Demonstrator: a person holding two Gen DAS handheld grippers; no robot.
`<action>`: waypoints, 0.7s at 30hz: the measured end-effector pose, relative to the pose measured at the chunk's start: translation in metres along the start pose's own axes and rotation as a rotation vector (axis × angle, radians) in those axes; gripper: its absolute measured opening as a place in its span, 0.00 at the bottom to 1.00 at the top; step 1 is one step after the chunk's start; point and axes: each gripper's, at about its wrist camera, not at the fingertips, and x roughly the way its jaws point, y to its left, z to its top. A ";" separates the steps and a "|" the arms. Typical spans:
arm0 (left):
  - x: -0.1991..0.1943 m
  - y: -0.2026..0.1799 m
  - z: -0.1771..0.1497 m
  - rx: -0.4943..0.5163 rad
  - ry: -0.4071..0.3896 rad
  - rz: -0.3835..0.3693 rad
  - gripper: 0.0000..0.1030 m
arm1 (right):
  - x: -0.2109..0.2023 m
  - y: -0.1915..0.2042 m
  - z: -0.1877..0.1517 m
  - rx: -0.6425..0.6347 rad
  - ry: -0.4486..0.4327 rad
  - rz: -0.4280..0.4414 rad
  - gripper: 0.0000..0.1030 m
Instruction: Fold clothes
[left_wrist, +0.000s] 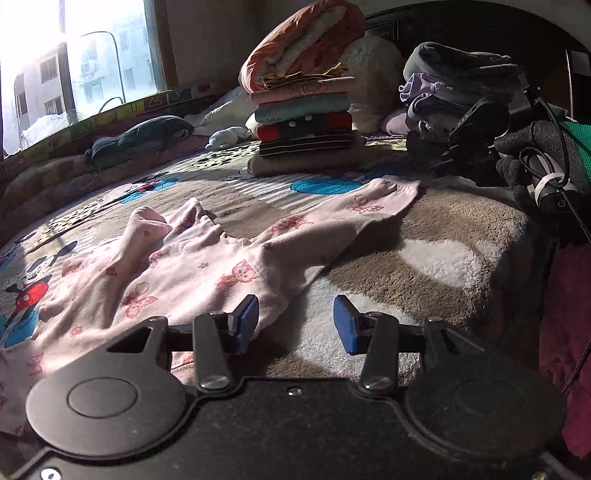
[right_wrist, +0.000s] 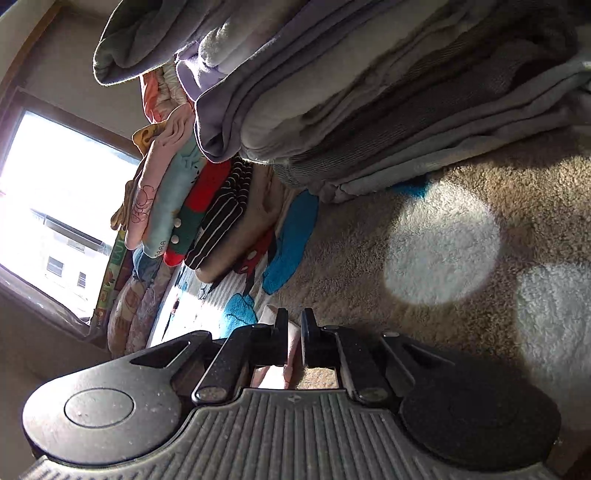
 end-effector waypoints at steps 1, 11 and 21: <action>0.001 -0.007 -0.001 0.063 0.010 0.031 0.42 | 0.002 -0.003 -0.003 0.014 0.008 0.008 0.27; 0.031 -0.039 -0.029 0.639 0.108 0.274 0.42 | 0.043 0.016 -0.007 -0.096 0.024 0.028 0.22; 0.021 -0.026 -0.028 0.652 0.097 0.240 0.04 | 0.047 0.058 0.019 -0.258 -0.011 0.039 0.06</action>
